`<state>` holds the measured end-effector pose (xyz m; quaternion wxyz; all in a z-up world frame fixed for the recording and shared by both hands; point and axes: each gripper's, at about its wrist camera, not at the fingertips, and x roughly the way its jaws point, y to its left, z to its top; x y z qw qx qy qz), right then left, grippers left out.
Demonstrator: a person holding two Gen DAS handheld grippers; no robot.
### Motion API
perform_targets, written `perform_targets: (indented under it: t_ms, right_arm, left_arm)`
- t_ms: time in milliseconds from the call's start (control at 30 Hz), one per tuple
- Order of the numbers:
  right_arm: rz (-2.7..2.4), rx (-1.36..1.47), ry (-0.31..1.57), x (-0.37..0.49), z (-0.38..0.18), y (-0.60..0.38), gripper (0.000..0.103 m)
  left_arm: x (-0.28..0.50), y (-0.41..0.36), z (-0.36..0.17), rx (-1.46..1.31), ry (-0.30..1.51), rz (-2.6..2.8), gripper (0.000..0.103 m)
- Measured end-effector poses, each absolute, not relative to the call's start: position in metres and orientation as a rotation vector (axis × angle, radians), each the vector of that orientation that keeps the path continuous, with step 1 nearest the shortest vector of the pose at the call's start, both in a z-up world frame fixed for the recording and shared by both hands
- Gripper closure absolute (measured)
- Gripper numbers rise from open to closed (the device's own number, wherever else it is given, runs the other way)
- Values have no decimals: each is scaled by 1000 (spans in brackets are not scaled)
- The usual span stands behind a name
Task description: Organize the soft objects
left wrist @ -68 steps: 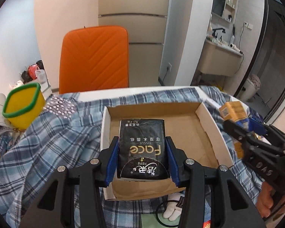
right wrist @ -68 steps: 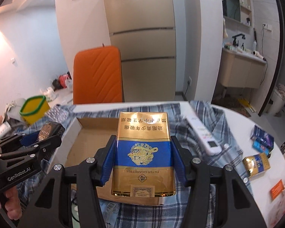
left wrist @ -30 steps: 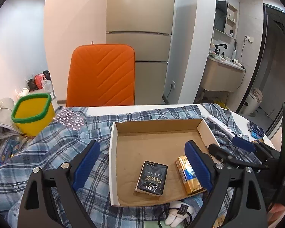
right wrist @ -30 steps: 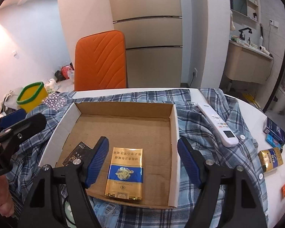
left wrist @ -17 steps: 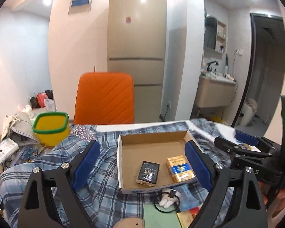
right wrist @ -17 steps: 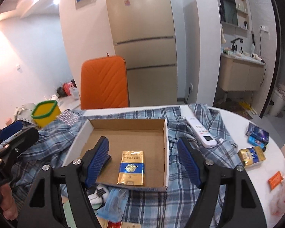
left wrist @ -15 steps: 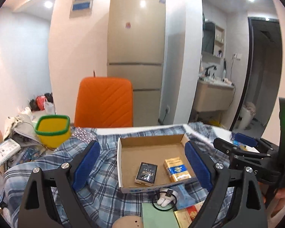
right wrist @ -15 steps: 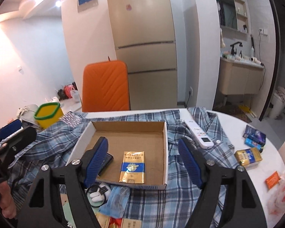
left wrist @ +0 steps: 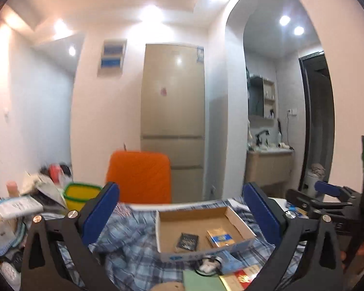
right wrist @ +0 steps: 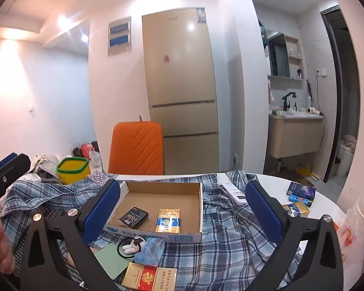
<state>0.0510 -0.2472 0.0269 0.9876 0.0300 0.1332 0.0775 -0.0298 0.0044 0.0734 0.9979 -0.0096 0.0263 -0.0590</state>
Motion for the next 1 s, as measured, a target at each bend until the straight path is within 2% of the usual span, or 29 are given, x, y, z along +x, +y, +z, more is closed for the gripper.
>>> perform_targets:
  t_ms: [267, 433, 1000]
  right_arm:
    - [149, 42, 135, 22, 2, -243, 0]
    - [133, 77, 181, 26, -18, -247, 0]
    - [117, 50, 184, 22, -24, -242, 0]
  left_arm:
    - [-39, 5, 38, -13, 64, -128, 0]
    - [-42, -7, 8, 57, 70, -124, 0]
    - [-19, 2, -5, -7, 160, -124, 0]
